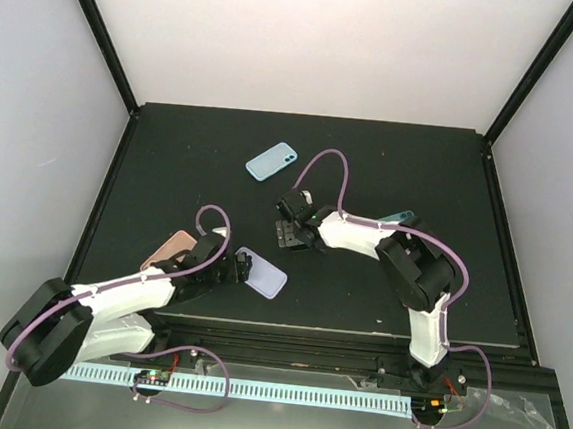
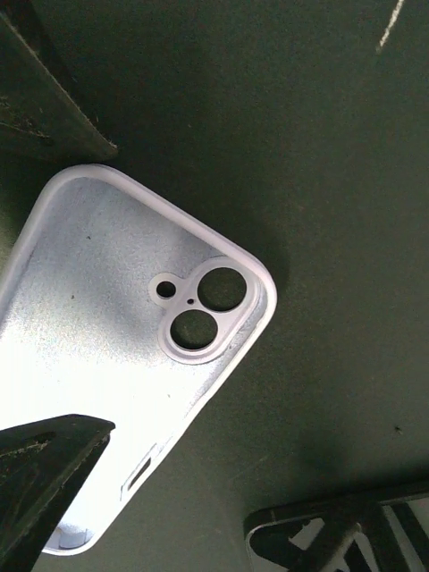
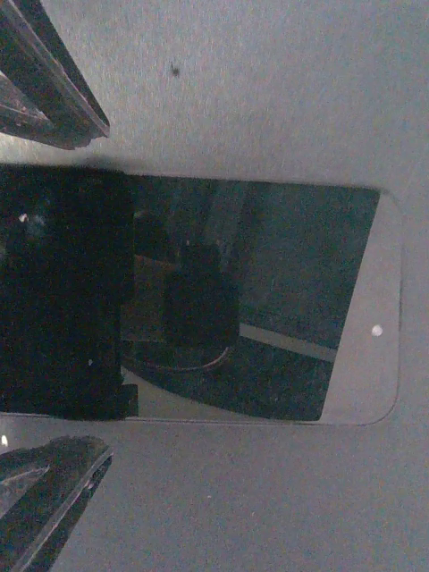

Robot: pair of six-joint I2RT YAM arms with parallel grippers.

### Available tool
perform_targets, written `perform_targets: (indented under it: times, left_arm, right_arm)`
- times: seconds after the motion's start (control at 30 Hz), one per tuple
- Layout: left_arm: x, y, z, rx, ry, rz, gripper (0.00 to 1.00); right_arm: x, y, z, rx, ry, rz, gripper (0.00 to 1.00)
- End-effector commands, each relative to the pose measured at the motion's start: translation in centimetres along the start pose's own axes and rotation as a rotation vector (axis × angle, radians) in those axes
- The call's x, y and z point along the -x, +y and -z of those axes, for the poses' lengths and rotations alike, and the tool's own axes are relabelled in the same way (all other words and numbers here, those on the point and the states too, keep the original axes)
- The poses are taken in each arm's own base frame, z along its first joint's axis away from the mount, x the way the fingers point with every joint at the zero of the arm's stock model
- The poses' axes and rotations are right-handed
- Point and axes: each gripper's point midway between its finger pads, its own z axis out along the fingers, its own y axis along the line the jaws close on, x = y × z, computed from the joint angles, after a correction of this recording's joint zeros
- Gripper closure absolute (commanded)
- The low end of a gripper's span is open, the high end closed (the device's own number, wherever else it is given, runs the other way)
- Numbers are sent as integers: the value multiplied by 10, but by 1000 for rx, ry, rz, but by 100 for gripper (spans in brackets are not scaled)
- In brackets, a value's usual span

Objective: Put the phone into the phone case

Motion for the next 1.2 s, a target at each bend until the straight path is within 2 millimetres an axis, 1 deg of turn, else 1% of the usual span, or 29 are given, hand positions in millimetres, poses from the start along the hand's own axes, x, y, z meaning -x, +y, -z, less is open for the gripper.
perform_targets:
  times: [0.0, 0.2, 0.3, 0.47, 0.57, 0.7, 0.77, 0.93, 1.0, 1.17]
  left_arm:
    - [9, -9, -3, -19, -15, -16, 22]
    - [7, -9, -6, -21, -6, -14, 23]
    - [8, -13, -7, -41, -12, -22, 24]
    - [12, -26, -8, -100, -22, -47, 25]
    - [14, -33, -11, -118, -8, -73, 25]
    - [16, -42, -12, -153, -11, -94, 27]
    - [18, -43, -12, -153, -15, -97, 28]
    - [22, -48, -10, -172, -30, -85, 30]
    - [23, -51, -8, -189, -36, -81, 30]
    - [23, -53, -8, -197, -31, -77, 31]
  right_arm:
    - [6, -9, -6, -35, -7, 5, 12]
    - [1, -9, -14, -32, 6, 21, 16]
    - [-4, -11, -17, -43, 25, 28, 18]
    - [-12, -13, -22, -45, 45, 34, 21]
    - [-16, -13, -21, -39, 52, 40, 24]
    - [-22, -19, -13, -34, 49, 37, 26]
    - [-27, -20, -9, -17, 49, 40, 28]
    - [-52, -12, 0, 93, 88, 36, 34]
    - [-66, -14, 3, 111, 107, 35, 35]
    - [-83, -9, 13, 133, 121, 57, 36]
